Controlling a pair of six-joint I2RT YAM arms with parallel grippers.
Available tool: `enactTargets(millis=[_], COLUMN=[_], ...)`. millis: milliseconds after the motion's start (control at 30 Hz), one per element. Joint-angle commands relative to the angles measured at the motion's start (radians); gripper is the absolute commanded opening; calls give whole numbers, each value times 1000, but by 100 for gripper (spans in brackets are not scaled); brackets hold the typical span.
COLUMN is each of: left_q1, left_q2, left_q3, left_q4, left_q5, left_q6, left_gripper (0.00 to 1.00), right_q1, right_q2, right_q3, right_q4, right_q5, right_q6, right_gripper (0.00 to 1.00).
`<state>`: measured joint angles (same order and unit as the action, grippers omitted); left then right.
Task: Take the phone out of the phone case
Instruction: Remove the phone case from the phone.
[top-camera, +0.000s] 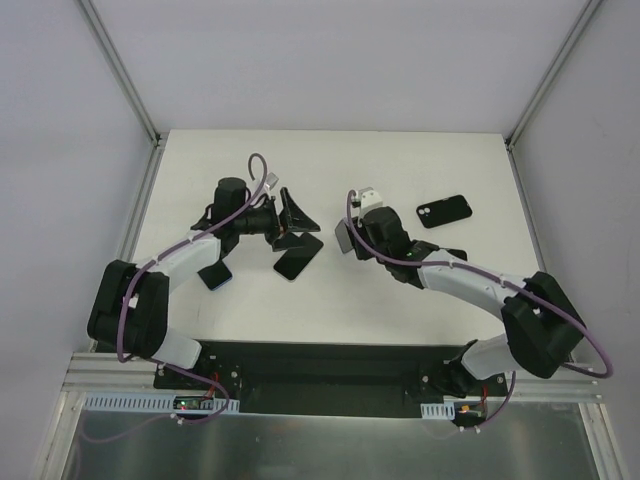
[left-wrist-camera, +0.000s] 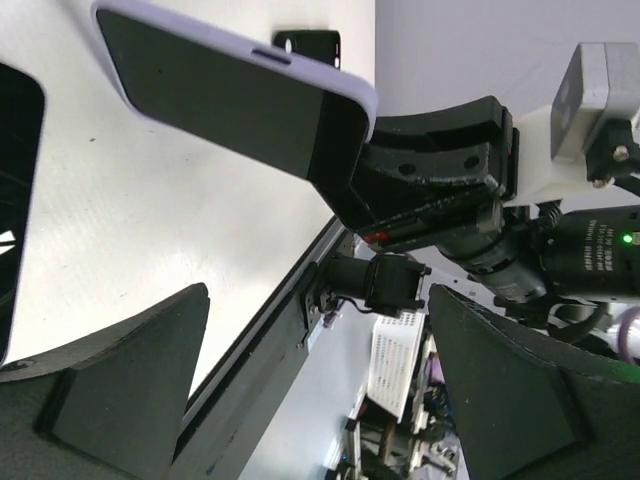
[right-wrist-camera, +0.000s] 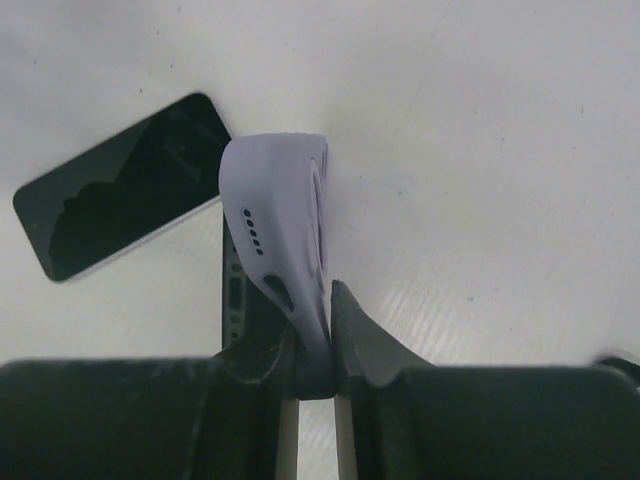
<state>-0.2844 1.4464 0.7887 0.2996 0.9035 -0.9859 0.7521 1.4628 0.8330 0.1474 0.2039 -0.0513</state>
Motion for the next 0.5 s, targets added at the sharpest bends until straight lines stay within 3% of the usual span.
enactTargets(millis=[0,300,467], left_q1=[-71,-150,-199], left_q2=[29,134,89], left_q3=[58,127,46], left_q4=[-43,-34,-37], left_q5=[-46,-83,-158], left_q6=[79,76,165], left_gripper=[89,87,86], right_q1=[10,10,10], right_q2=[-91,-151,-79], right_q3=[-35,-9,106], right_q4=[-298,-404,-524], right_q5=[-92,-195,-253], right_q6=[-84,-99,4], right_gripper=[2,1,1])
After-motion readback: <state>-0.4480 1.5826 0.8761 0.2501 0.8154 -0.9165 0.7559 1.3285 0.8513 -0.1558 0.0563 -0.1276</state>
